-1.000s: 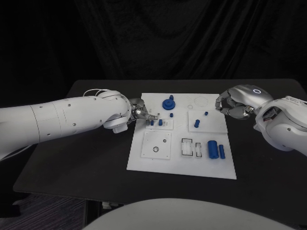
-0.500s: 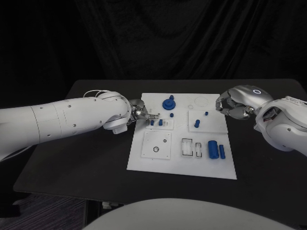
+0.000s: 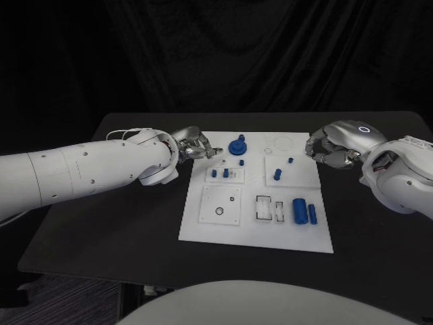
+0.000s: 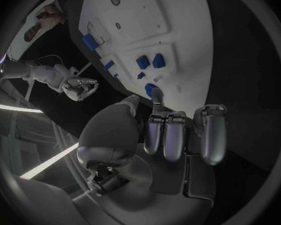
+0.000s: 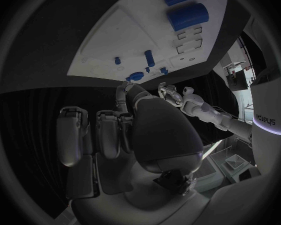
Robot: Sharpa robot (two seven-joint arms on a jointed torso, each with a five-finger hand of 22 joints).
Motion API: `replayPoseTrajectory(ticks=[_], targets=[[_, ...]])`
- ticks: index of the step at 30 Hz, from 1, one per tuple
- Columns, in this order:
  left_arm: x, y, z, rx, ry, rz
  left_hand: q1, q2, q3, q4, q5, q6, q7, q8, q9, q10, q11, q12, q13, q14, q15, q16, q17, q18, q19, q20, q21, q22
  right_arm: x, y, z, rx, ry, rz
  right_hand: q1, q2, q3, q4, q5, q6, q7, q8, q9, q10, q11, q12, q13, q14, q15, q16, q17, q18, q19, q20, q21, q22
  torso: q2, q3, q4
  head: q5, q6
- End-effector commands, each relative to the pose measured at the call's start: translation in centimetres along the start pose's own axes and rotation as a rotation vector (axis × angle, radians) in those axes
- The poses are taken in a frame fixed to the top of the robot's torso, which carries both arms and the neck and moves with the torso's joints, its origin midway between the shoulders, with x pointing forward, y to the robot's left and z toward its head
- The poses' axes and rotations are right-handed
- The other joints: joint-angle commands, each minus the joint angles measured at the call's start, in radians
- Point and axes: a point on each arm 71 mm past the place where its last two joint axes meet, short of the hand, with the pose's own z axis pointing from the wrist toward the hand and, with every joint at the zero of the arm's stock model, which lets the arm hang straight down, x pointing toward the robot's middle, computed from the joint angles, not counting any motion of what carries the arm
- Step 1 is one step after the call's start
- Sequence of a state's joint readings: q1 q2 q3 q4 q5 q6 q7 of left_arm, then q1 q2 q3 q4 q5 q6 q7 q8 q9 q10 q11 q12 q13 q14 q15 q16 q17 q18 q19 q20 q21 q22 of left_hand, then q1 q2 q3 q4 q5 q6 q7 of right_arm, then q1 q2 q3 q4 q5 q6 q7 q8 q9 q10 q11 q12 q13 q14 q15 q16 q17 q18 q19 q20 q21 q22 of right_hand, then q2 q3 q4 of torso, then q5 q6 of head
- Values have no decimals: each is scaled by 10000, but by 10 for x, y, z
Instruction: Assemble the parts on the task board
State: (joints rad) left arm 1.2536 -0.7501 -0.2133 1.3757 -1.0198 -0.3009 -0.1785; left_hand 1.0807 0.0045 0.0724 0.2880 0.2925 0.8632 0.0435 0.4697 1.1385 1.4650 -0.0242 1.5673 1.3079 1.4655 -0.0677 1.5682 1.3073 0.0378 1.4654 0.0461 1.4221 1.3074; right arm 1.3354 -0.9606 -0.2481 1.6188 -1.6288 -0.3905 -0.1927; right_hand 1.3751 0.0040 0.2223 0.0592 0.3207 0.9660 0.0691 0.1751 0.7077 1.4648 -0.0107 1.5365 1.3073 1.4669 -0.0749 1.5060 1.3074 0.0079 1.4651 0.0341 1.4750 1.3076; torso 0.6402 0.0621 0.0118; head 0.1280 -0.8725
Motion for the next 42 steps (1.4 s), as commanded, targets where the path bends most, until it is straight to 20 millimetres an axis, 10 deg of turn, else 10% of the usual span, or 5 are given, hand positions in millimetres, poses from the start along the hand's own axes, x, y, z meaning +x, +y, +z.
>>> replayPoseTrajectory(ticks=[1,11,15,24,42], targets=[[-16,-21,-5,2950,-1957,533,1102,-92,88,4,530,-1636,457,-31,361,1058,404,35,2629,1053,342,26,2635,100,-258,185,-608,1964,0,-2,-1,185,-76,-6,23,31,54,4,45,61,5,13,9,646,-8,-52,2109,777,6,-29,1360,183,606,31,-35,2285,8,2,-6,-14,-2],[-17,-43,-2,6010,-1225,2225,4936,-522,2350,-474,-510,-3517,860,-52,-852,-7734,1089,-9575,-2448,-1101,889,-1638,850,215,-1212,685,-1079,1732,-2,-2,-2,38,-321,34,9,27,50,10,44,61,5,11,9,649,-12,-50,2112,780,3,-21,1374,178,614,29,-17,2291,5,6,-3,-121,-2],[-5,-54,6,6719,-551,4318,5317,-1070,3139,-505,-878,-3518,630,-1157,-2592,-8469,936,-11777,-4790,-829,537,-1911,308,191,-696,652,-549,1870,-2,-2,-2,8,-306,36,9,27,50,10,44,61,5,11,9,649,-12,-50,2112,780,3,-21,1374,178,614,29,-17,2291,14,20,-10,-145,-2],[12,-71,21,7356,-115,7377,4946,-1655,2815,-1077,-508,-1650,-763,-2840,-6000,-8621,657,-12422,-7217,-1066,406,-2588,-942,258,-767,394,-950,1760,-2,0,-3,-72,-304,63,5,-7,43,-5,53,101,-16,25,21,623,-35,-78,2075,776,-11,-32,1354,180,612,21,-22,2290,102,7,-12,-299,-2],[23,-82,34,7181,13,8217,4662,-1635,2534,-1378,-234,-947,-968,-3061,-6804,-8098,776,-11597,-7502,-723,439,-2247,-923,171,-385,371,-635,1900,-2,1,-3,-67,-232,53,21,-47,43,-40,58,156,-38,43,33,589,-59,-115,2027,776,-31,-34,1350,181,612,7,-24,2290,478,20,-193,-31,-2]])
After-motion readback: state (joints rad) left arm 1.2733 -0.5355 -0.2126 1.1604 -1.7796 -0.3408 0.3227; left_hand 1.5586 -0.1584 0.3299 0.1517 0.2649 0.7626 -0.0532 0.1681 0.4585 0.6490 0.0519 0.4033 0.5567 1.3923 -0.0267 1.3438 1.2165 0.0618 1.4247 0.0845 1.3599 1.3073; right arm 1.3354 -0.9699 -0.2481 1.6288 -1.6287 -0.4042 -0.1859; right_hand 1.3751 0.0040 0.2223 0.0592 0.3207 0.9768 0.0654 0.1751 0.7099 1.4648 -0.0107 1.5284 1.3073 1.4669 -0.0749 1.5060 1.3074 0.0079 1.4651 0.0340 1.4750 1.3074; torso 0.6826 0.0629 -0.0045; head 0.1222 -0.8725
